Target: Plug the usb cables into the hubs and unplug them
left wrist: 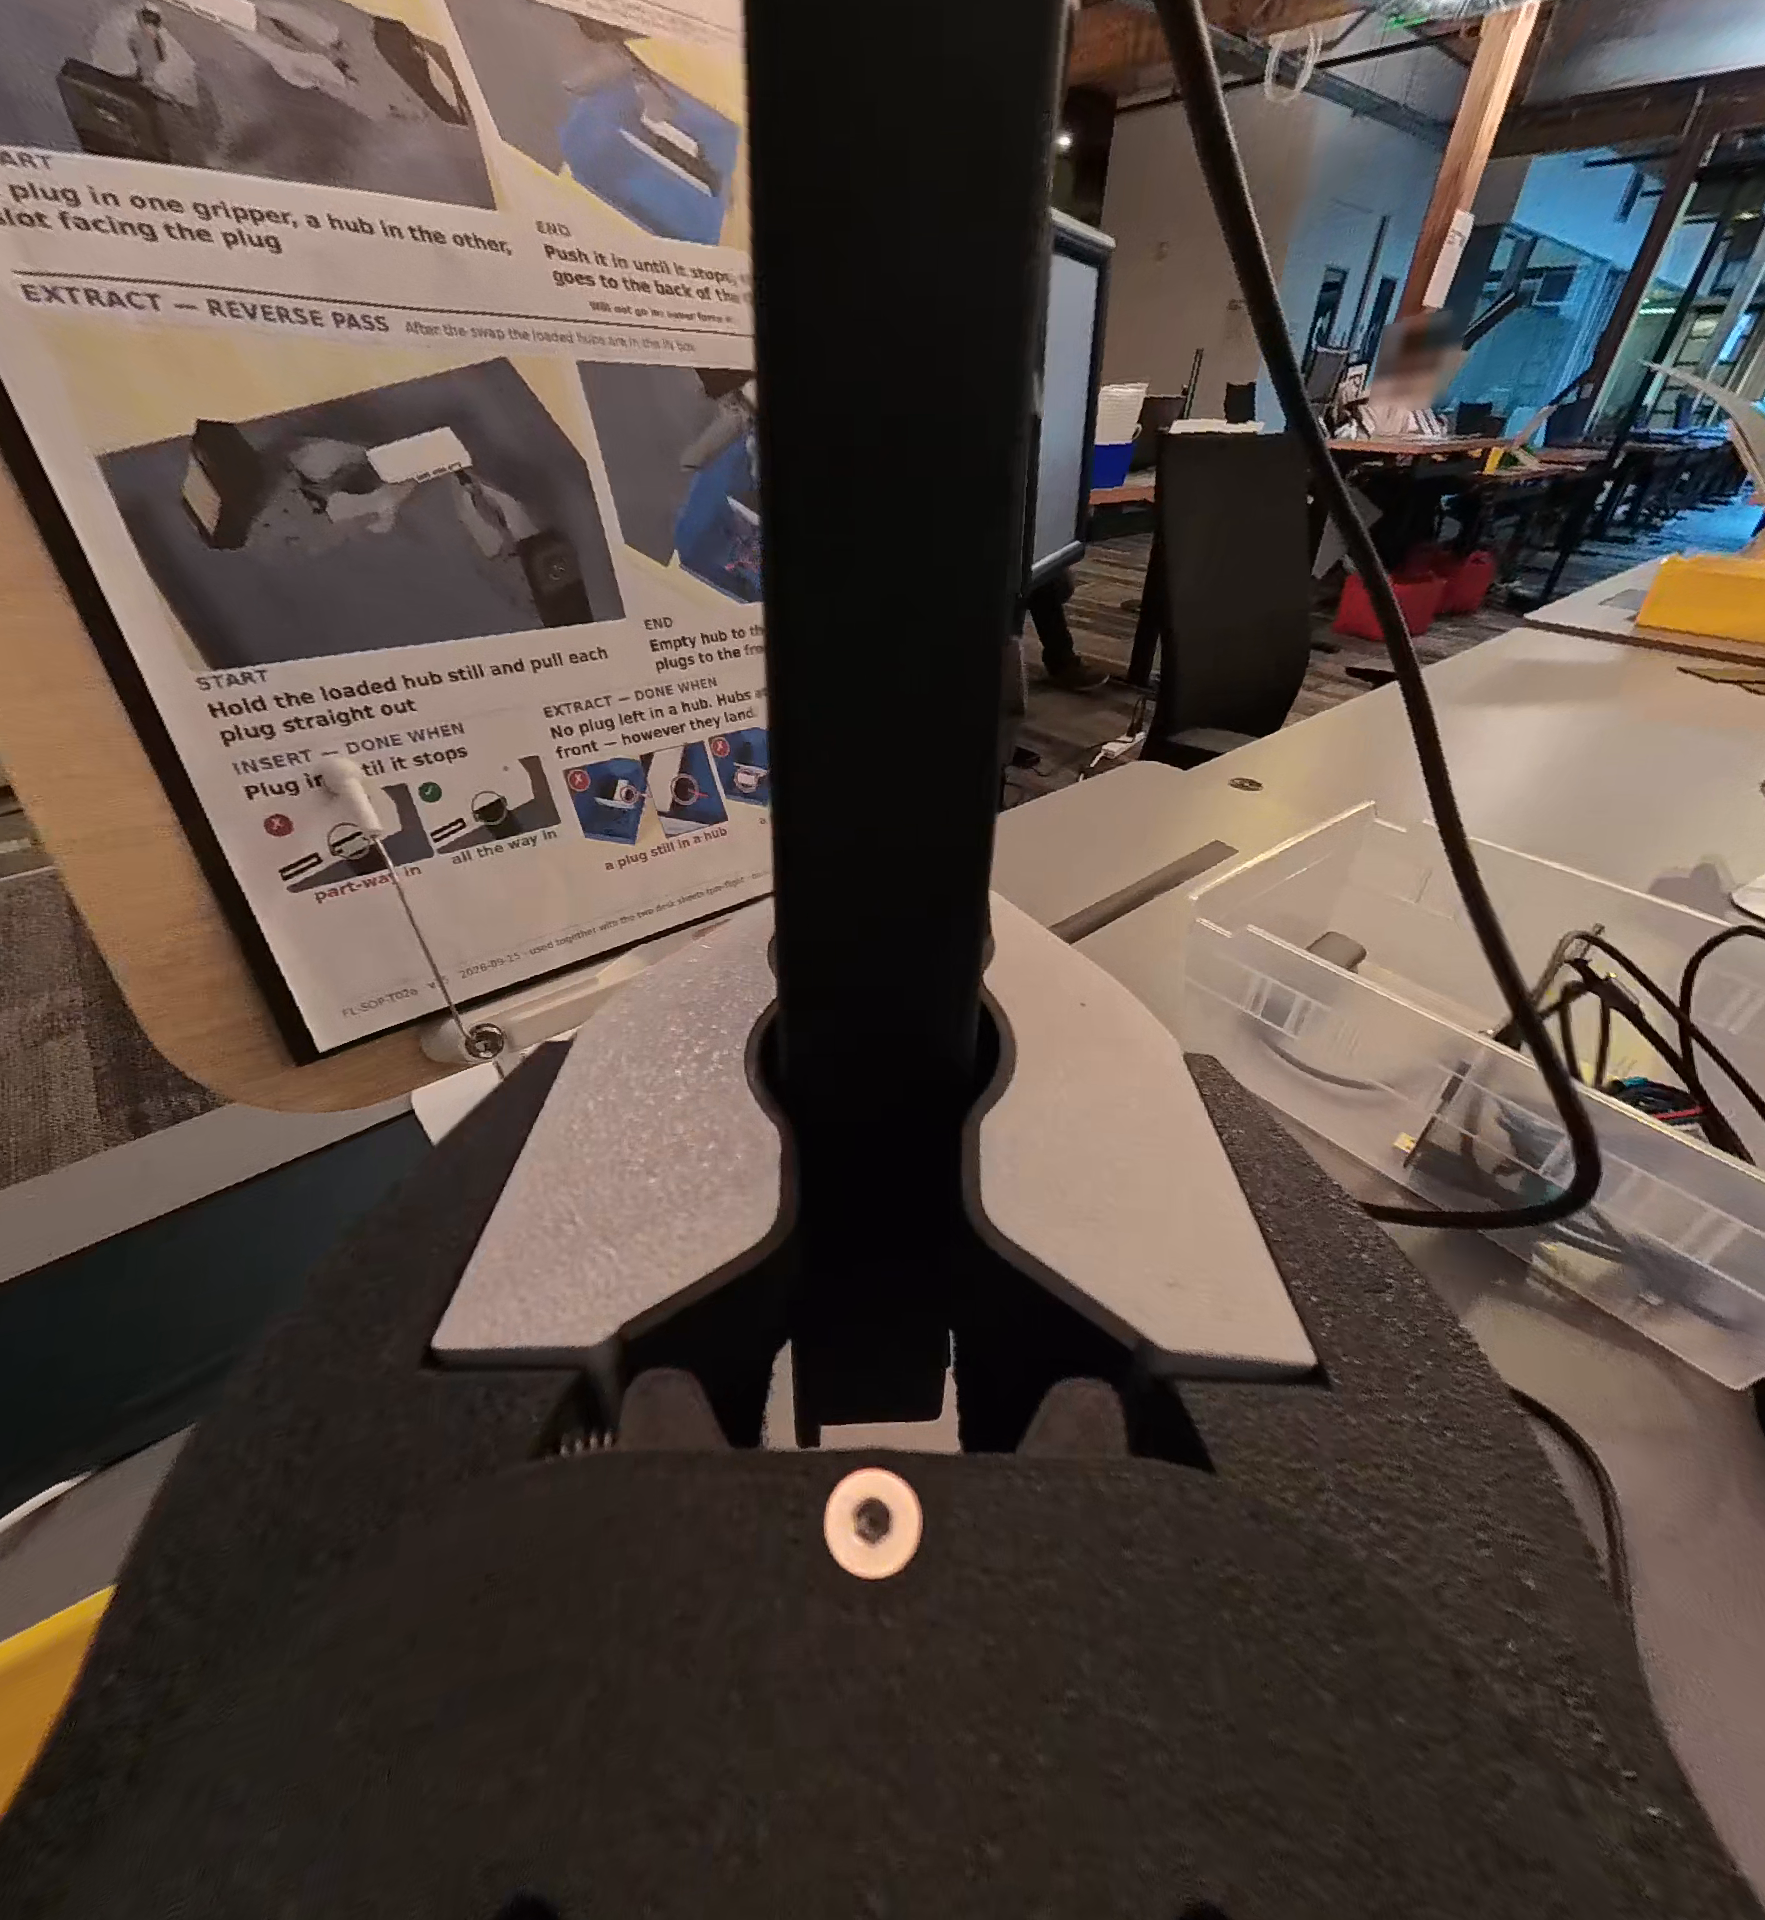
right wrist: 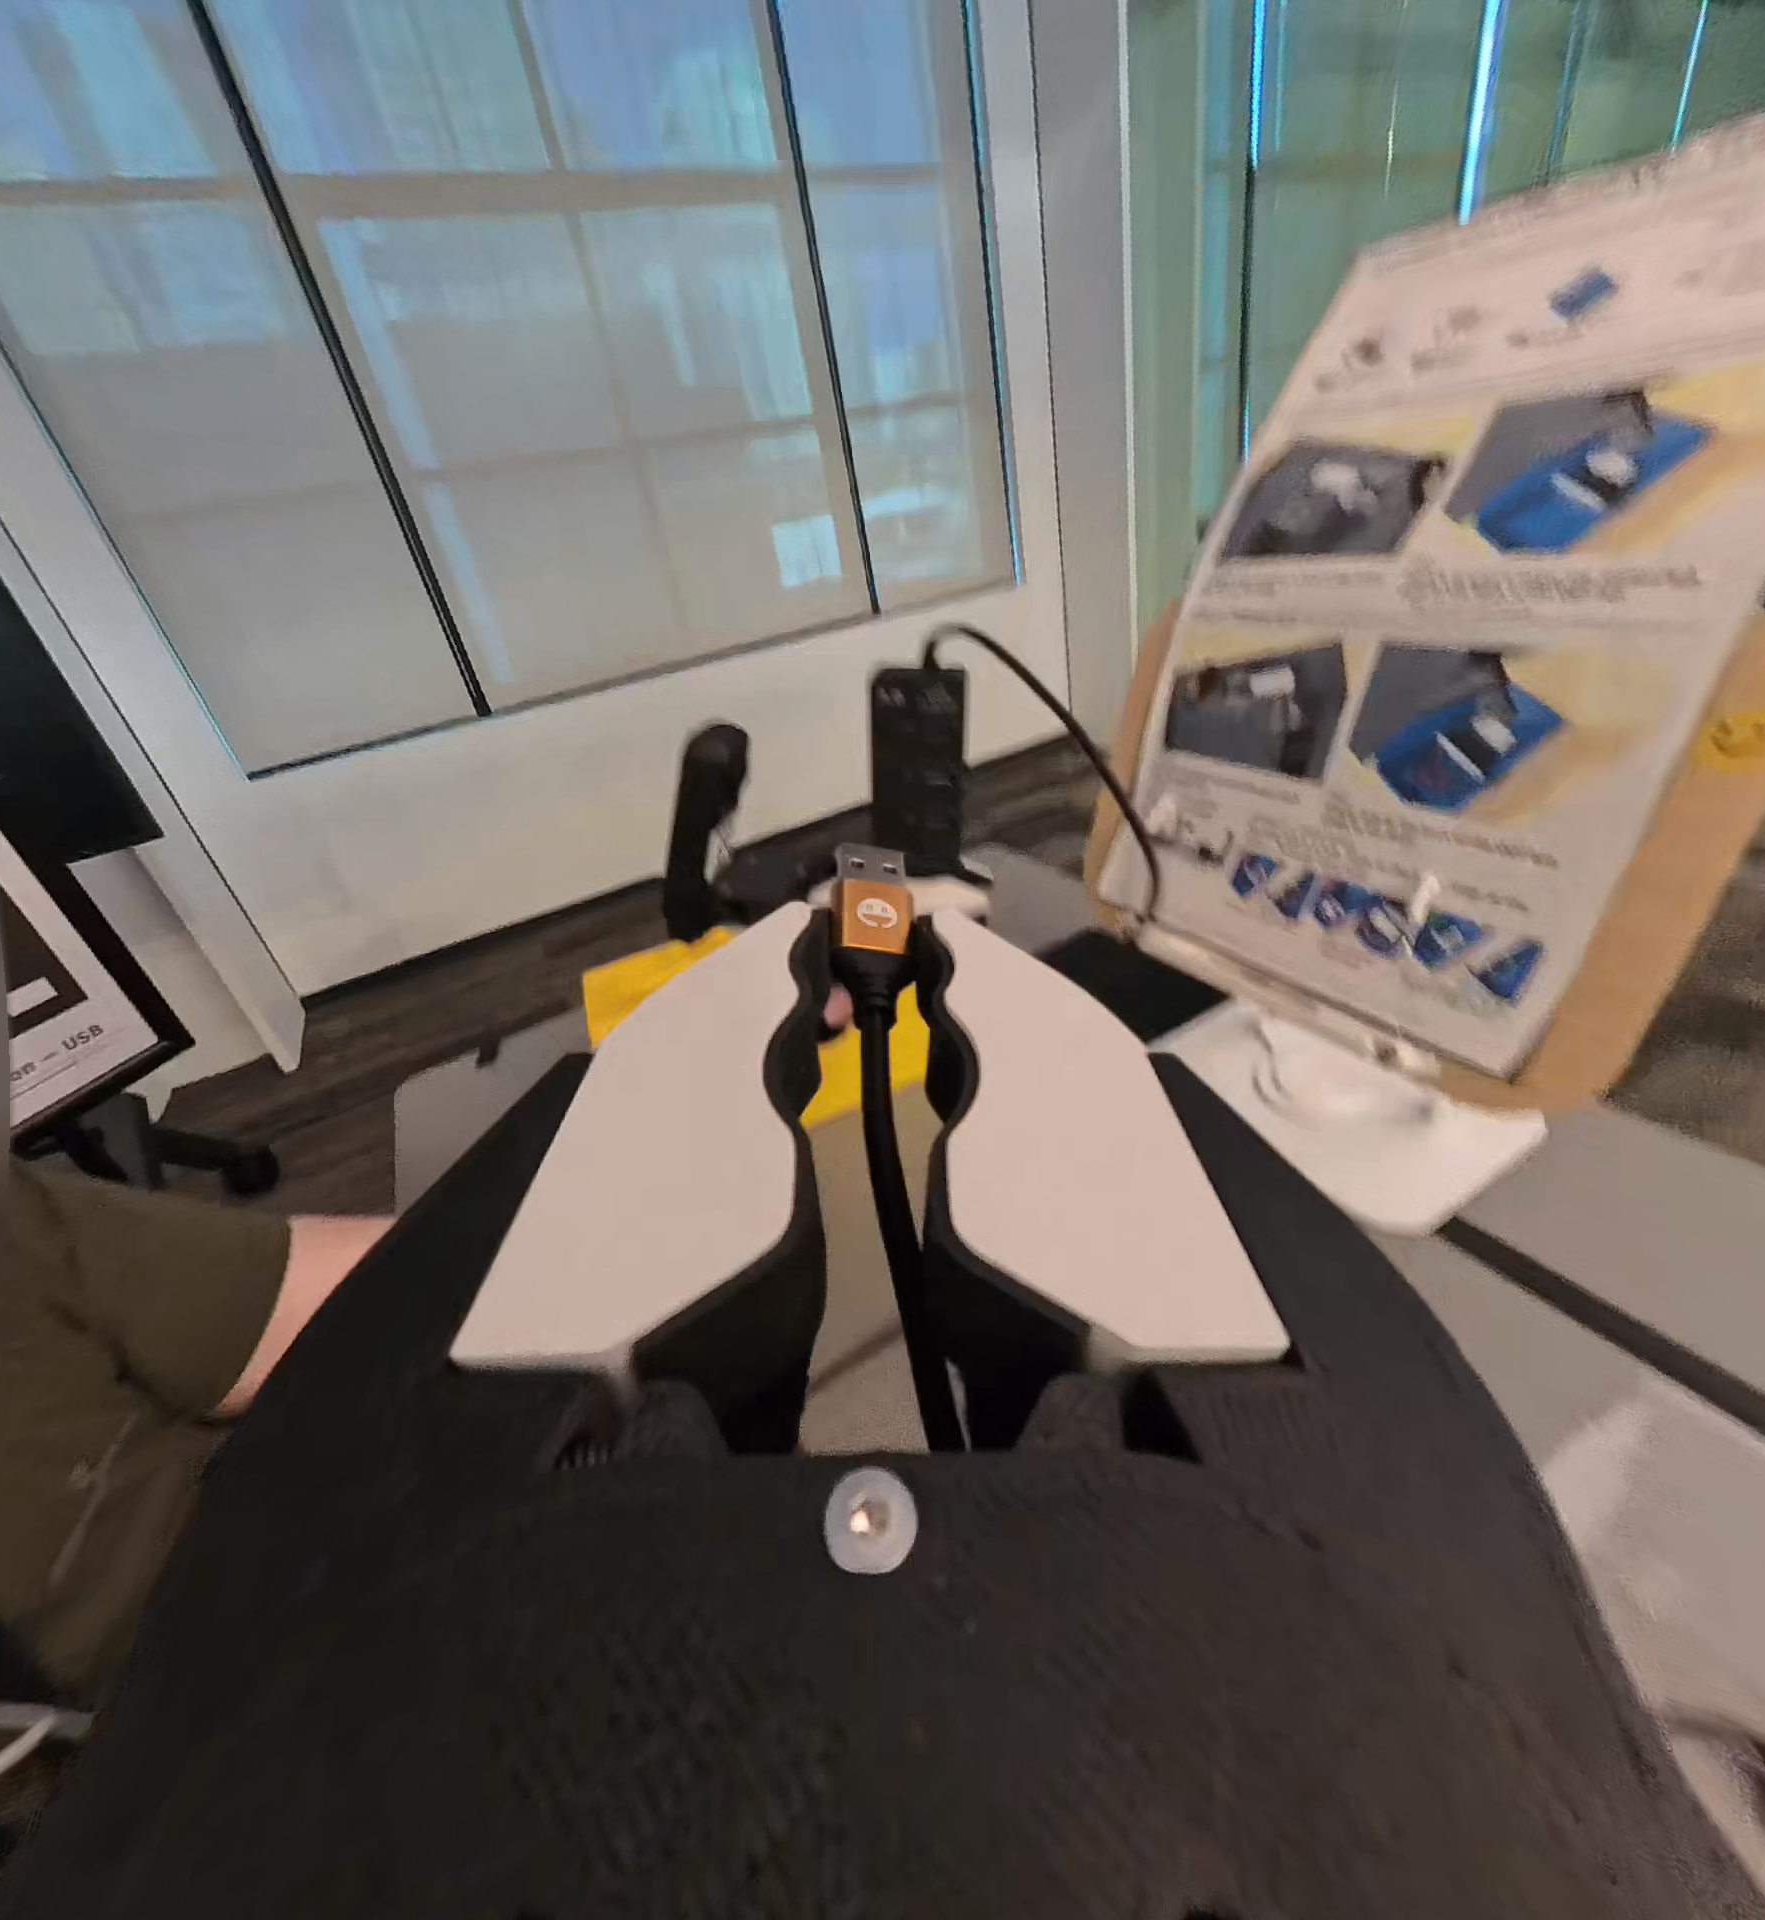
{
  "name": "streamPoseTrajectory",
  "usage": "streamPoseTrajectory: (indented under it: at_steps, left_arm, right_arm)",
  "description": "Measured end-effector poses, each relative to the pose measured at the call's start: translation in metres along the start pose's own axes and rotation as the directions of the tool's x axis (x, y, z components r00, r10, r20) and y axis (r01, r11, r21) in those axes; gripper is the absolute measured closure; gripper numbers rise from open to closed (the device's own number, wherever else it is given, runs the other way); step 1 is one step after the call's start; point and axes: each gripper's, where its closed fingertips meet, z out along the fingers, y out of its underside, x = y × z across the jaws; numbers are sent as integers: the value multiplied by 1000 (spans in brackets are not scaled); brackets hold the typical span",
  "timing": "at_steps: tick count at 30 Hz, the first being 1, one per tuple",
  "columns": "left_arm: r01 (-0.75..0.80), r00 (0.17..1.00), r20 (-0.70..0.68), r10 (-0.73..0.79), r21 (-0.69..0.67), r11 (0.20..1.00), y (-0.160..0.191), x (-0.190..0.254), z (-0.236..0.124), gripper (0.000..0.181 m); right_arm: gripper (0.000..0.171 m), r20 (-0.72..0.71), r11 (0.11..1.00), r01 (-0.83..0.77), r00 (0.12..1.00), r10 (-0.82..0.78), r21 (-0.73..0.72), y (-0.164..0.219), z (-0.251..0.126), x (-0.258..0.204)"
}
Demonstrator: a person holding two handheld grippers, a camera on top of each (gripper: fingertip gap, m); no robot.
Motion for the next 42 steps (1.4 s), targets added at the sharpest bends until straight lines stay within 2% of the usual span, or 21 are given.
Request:
streamPoseTrajectory:
  at_steps: [3,5,10,13,17,20,23,26,30,32,34,37,40,42]
  left_arm:
    - [3,1000,-28,-3,-6,1000,-2,5,-1,155]
    - [9,999,-47,-9,-1,1000,-4,8,-2,155]
    - [30,996,-85,-30,-1,1000,-7,13,-3,152]
    - [36,994,-100,-36,-3,999,-7,16,-3,152]
    - [24,994,-107,-25,-14,1000,-5,20,-1,152]
    - [11,993,-114,-14,-23,1000,-4,24,1,152]
    - [2,993,-118,-5,-27,1000,-4,27,2,155]
    - [2,992,-125,-5,-27,1000,-5,29,1,155]
    - [-1,991,-132,-2,-23,1000,-7,31,0,155]
    - [-4,991,-134,1,-21,1000,-8,32,0,155]
    - [-4,991,-137,2,-15,1000,-10,33,-2,155]
    - [-5,990,-144,4,-10,1000,-13,35,-3,152]
    - [-3,989,-146,2,-7,1000,-14,35,-5,155]
    - [7,988,-152,-8,-3,1000,-14,35,-5,155]
  right_arm:
    - [155,-106,985,-115,989,102,-126,26,-30,47]
    - [155,-186,948,-239,962,201,-211,62,-49,82]
    - [155,-280,810,-531,840,465,-248,149,-88,144]
    - [155,-283,740,-614,787,548,-275,180,-99,158]
    - [154,-278,616,-639,763,583,-461,216,-104,149]
    - [155,-73,563,-597,720,690,-572,206,-96,111]
    - [154,31,616,-485,770,638,-620,186,-90,92]
    - [155,167,675,-432,757,632,-599,153,-81,72]
    - [155,190,636,-522,669,719,-568,141,-69,78]
    - [155,143,580,-590,621,770,-562,152,-63,89]
    - [155,20,513,-624,624,781,-589,180,-62,103]
    - [154,-193,435,-626,687,701,-648,226,-77,128]
    - [154,-330,362,-584,759,562,-727,256,-101,140]
    - [153,-363,323,-521,823,437,-790,270,-115,145]
